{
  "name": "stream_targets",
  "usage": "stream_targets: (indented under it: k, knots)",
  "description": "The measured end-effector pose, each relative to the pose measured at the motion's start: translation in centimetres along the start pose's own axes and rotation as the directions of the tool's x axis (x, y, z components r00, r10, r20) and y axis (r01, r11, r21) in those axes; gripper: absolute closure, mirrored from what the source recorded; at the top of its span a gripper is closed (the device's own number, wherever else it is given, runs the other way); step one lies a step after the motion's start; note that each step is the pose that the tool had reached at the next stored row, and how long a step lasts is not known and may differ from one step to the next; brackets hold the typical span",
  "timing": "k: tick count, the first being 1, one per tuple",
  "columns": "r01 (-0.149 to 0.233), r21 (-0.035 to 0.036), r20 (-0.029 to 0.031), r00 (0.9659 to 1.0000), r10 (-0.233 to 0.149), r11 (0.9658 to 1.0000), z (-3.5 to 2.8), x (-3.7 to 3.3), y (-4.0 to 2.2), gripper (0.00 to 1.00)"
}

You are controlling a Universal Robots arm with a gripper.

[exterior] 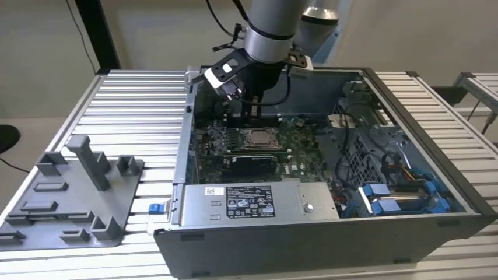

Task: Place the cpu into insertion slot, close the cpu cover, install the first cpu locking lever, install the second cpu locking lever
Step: 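Install the second cpu locking lever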

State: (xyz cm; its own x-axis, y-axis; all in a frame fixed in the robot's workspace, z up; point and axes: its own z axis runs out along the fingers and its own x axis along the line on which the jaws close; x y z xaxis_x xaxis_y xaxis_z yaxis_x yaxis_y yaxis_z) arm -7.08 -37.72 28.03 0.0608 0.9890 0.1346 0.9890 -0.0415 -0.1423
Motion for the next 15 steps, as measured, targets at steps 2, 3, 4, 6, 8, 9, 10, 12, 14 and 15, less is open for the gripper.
stream_targets:
  k: [2,3,4,6,8,9,10,12,14,15]
  knots:
    - [0.000,-0.0014,0.0008,1.0000,0.000,1.0000,-0.57,0.09,-0.08,1.00]
    - [0.000,-0.0019,0.0005,1.0000,0.000,1.0000,-0.94,0.15,-0.13,1.00]
    - [0.000,-0.0024,0.0010,1.0000,0.000,1.0000,-1.07,0.16,-0.15,1.00]
    - [0.000,-0.0026,0.0007,1.0000,0.000,1.0000,-1.10,0.17,-0.16,1.00]
    - [0.000,-0.0026,0.0005,1.0000,0.000,1.0000,-1.11,0.17,-0.16,1.00]
    - [0.000,-0.0025,0.0005,1.0000,0.000,1.0000,-1.12,0.17,-0.16,1.00]
    - [0.000,-0.0025,0.0003,1.0000,0.000,1.0000,-1.11,0.17,-0.16,1.00]
    - [0.000,-0.0025,0.0002,1.0000,0.000,1.0000,-1.12,0.17,-0.16,1.00]
    - [0.000,-0.0024,0.0000,1.0000,0.000,1.0000,-1.12,0.17,-0.17,1.00]
    - [0.000,-0.0025,-0.0003,1.0000,0.000,1.0000,-1.12,0.17,-0.17,1.00]
